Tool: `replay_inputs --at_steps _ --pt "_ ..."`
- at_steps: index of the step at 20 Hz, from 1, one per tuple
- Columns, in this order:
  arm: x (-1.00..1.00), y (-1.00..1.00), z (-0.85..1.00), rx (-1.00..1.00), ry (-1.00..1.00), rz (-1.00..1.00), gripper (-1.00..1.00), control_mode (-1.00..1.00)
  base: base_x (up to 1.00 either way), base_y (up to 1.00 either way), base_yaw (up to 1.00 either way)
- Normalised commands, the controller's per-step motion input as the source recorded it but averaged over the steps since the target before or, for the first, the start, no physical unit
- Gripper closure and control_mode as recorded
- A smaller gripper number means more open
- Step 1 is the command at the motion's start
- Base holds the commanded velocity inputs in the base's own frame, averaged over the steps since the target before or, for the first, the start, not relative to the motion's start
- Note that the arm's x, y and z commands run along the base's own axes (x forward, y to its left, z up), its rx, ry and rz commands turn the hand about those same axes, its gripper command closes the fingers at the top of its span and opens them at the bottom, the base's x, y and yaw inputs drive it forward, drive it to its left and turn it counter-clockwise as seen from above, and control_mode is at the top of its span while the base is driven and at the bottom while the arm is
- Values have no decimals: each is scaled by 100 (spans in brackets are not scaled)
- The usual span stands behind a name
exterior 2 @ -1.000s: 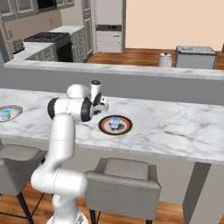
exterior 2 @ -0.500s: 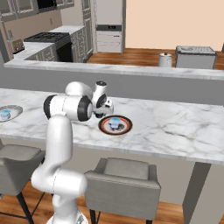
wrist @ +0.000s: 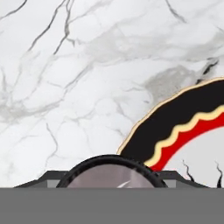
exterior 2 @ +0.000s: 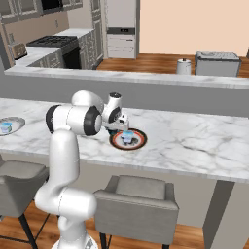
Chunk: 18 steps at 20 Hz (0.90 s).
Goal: Place two yogurt containers on each plate.
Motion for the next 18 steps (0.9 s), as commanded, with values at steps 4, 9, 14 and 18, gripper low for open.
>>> replay_inputs --at_steps 4,9,14,18 --pt "-8 -27 -2 0 2 -2 100 -100 0 0 0" --pt "-14 -28 -11 0 2 -2 100 -100 0 0 0" --pt "-13 -15 -16 0 0 -2 100 -100 0 0 0" --pt "-4 0 -19 0 0 0 100 -100 0 0 0"
